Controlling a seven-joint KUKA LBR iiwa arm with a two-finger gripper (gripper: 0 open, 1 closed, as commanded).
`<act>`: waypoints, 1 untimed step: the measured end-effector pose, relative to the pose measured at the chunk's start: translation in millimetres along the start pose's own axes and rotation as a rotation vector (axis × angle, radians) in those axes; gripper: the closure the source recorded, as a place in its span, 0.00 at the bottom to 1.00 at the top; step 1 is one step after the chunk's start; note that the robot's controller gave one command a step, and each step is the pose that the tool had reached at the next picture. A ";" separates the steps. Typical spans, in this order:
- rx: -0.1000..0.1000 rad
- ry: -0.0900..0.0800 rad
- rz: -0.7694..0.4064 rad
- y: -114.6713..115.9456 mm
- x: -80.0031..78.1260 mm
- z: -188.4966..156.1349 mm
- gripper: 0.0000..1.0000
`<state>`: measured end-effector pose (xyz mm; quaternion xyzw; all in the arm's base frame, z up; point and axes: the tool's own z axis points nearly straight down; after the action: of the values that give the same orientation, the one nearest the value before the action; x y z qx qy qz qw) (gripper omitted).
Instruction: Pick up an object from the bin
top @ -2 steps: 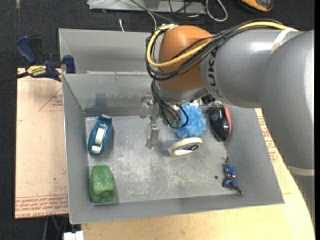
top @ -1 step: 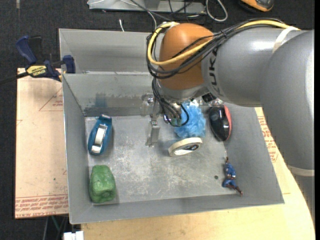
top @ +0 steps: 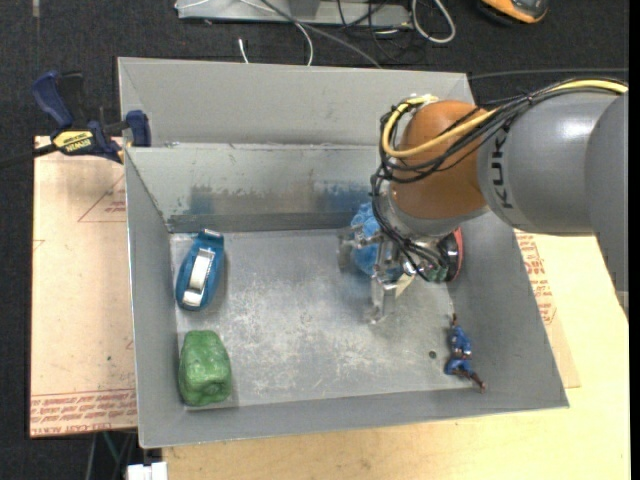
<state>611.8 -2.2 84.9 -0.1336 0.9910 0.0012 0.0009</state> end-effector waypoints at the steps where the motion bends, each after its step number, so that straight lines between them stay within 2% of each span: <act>1: -0.001 -0.010 0.124 -7.0 -17.8 -52.4 0.00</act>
Offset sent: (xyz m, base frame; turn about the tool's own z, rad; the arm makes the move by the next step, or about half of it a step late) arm -0.0004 -0.0644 0.0151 0.0711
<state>630.7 -4.4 137.4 -0.0718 0.9974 0.0025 0.0055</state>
